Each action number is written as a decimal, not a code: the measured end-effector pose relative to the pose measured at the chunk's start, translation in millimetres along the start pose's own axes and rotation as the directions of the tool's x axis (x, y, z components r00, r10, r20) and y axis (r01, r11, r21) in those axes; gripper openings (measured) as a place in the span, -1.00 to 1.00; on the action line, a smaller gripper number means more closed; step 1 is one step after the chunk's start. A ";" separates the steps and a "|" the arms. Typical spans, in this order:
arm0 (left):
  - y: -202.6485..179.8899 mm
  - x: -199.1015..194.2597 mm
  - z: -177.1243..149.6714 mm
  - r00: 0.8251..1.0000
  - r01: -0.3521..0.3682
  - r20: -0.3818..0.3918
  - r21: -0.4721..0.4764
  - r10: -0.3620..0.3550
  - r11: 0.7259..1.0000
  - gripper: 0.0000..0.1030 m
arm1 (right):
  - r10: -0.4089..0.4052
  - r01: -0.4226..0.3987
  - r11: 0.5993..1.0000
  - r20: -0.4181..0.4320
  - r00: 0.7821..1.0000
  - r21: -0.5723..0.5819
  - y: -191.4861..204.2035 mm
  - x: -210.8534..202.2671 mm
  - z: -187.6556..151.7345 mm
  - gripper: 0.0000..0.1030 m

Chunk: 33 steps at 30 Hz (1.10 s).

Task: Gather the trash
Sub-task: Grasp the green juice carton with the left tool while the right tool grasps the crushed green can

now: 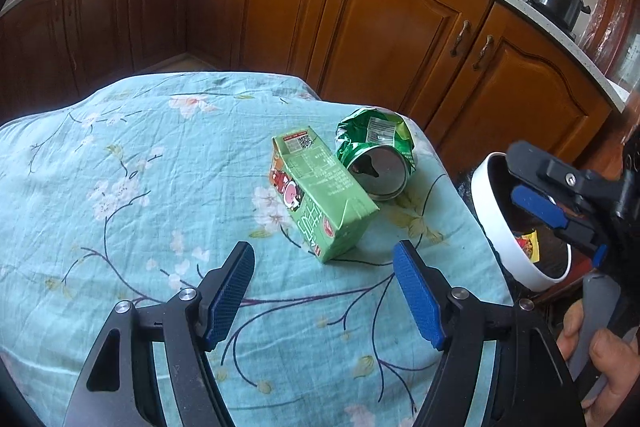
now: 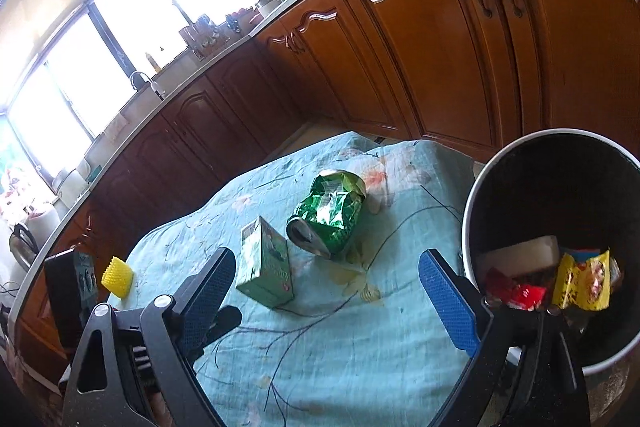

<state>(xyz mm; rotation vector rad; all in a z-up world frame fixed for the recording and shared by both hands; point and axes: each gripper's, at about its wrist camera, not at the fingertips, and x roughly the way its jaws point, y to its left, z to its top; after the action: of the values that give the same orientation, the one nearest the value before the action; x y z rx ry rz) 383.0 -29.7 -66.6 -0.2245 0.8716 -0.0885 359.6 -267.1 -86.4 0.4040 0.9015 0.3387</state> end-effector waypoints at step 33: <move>62.2 -23.4 -19.7 1.000 -0.003 0.004 0.019 0.003 1.000 -0.41 | 0.035 -0.012 0.993 -0.199 0.979 0.114 -8.3 101.8 14.6 -0.49</move>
<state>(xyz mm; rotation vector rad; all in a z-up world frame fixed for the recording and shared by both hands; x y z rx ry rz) 352.0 31.7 -75.8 -0.2054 0.8666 -0.0939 431.1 -231.7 -151.8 0.4908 1.1177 0.3555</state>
